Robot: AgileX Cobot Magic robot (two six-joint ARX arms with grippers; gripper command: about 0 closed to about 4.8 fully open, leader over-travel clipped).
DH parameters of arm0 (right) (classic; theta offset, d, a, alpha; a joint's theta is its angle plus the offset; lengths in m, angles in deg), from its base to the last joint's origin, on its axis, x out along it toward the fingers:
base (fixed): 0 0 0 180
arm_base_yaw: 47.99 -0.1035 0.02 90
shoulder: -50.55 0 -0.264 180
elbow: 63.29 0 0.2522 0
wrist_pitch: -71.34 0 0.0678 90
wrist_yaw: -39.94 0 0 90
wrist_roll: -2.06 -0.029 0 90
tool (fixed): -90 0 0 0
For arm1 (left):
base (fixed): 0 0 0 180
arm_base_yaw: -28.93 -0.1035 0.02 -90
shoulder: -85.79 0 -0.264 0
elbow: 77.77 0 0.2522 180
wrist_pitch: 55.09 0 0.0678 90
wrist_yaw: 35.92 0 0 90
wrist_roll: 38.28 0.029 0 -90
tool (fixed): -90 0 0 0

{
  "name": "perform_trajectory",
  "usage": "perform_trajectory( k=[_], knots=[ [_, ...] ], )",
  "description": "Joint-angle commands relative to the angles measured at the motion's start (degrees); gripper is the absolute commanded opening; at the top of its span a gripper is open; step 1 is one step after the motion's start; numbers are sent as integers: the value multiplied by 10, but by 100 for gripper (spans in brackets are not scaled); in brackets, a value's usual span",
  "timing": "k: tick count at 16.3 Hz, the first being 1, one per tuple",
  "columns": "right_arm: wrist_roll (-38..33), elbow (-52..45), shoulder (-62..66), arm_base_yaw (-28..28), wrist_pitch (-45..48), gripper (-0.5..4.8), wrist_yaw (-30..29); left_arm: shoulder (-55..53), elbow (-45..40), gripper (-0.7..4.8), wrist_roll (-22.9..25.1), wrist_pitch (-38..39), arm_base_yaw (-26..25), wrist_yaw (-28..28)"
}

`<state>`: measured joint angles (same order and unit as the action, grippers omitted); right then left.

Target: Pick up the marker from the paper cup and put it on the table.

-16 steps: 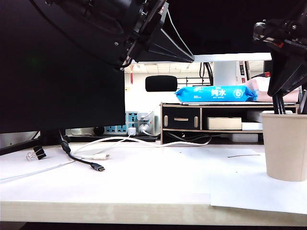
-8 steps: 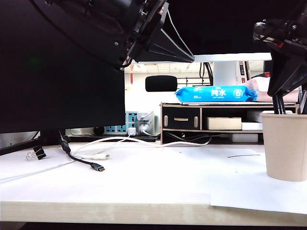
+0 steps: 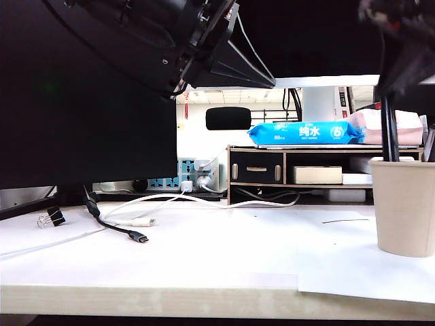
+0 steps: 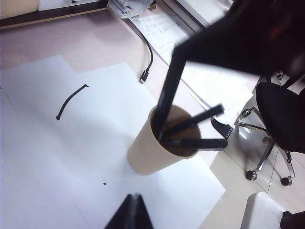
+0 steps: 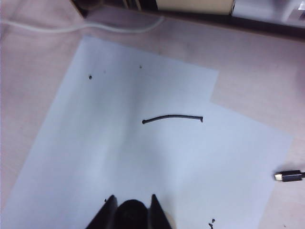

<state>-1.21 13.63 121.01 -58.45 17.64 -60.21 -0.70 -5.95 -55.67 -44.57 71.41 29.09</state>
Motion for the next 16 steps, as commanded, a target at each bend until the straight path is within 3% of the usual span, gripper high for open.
perform_trajectory(
  k=[1, 11, 16],
  knots=[
    [3, 41, -5, 0, -38, 72, 0, 2, 3, -4, 5, -7, -1, 0],
    [3, 92, -34, 0, -35, 72, -5, 2, 3, -4, 9, -6, -1, 5],
    [-2, 92, -11, -15, -6, 72, -39, 6, 3, -5, 16, 0, -2, 23]
  ],
)
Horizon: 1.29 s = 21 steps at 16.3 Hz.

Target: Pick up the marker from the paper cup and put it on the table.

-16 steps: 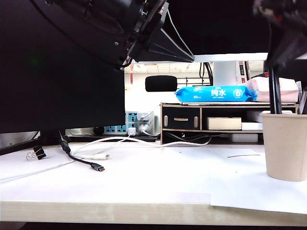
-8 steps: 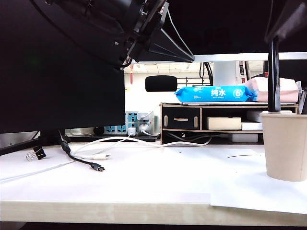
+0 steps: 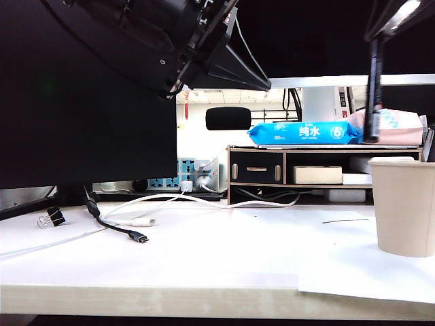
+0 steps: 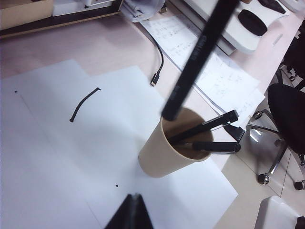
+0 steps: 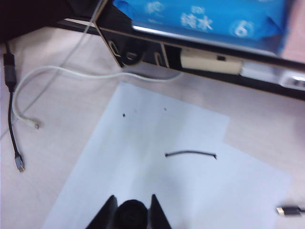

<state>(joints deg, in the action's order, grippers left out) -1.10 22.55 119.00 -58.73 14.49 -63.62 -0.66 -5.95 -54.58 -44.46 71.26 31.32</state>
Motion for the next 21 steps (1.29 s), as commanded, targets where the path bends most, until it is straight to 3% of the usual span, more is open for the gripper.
perform_trajectory(
  k=[1, 6, 9, 16, 21],
  knots=[
    [-3, 3, 20, -21, 36, 72, -5, 8, 3, -5, 8, 3, 0, 1],
    [-14, 3, 98, -57, 91, 72, -15, 30, 3, -5, 13, 31, -36, 25],
    [-26, 3, 160, -66, 106, 73, -60, 36, 3, -5, 13, 51, -59, 4],
    [-46, 4, 212, -64, 154, 73, -184, 36, 3, -5, 26, 60, -61, -6],
    [-51, 4, 257, -60, 163, 77, -206, 36, 3, -5, 25, 61, -61, -6]
  ],
)
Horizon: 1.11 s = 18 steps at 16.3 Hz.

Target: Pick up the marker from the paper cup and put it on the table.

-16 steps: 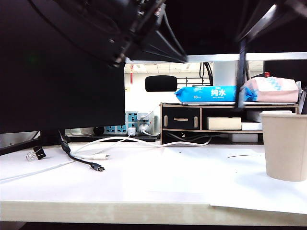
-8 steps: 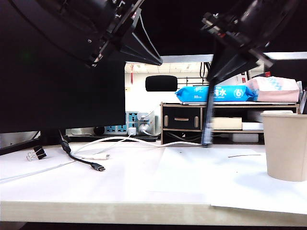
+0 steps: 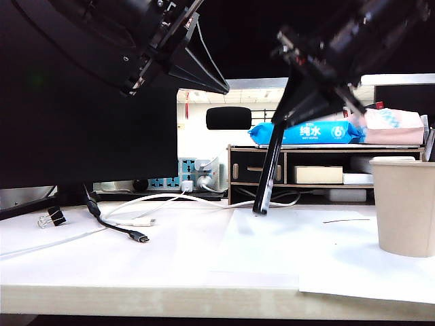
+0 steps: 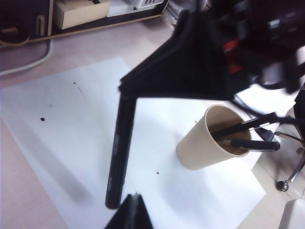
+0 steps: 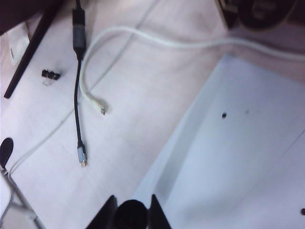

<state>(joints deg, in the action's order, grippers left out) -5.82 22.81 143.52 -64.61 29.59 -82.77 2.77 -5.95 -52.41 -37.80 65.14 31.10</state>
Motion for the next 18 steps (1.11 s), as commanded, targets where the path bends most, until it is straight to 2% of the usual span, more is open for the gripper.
perform_trajectory(
  k=[1, 6, 7, 8, 10, 18],
  knots=[
    [-7, 2, 19, 0, 17, 77, -22, 2, 3, -5, 4, -6, 0, -4],
    [-12, 2, 50, 20, 38, 77, -25, 2, 3, -5, 4, -6, 0, -15],
    [-14, 2, 50, 24, 42, 85, -26, 2, 3, -5, 4, -6, 0, -15],
    [-20, 2, 50, 35, 50, 117, -37, 2, 3, -5, 4, -6, 0, -15],
    [-29, 2, 50, 45, 58, 130, -49, 2, 3, -5, 4, -6, 0, -15],
    [-35, 1, 50, 57, 60, 130, -50, 2, 3, -5, 4, -6, 0, -15]
  ],
)
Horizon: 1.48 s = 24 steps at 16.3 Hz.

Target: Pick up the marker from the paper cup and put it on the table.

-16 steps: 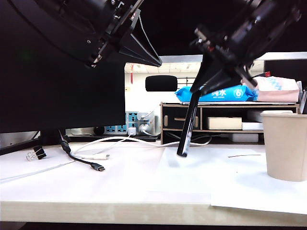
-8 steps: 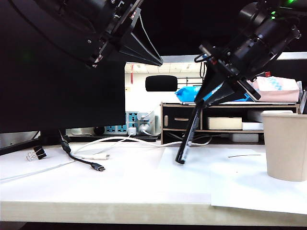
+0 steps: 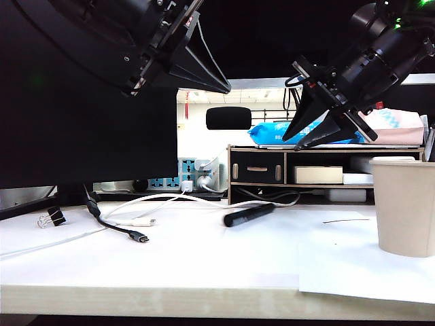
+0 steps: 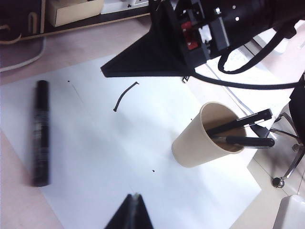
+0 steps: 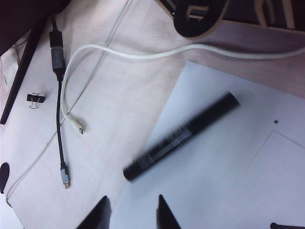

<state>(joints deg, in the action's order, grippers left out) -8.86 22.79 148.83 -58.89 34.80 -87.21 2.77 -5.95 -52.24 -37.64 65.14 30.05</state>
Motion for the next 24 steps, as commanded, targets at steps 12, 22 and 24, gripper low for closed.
perform_trajectory(
  k=[12, 22, 24],
  knots=[
    [50, 1, -281, 29, -123, -8, 29, 124, 3, -5, 54, 49, -2, 33],
    [96, -25, -501, 28, -268, -8, 122, 316, -10, -5, 105, 263, -1, 185],
    [94, -65, -554, 28, -269, -8, 124, 347, -10, -5, 105, 310, -1, 205]
  ],
)
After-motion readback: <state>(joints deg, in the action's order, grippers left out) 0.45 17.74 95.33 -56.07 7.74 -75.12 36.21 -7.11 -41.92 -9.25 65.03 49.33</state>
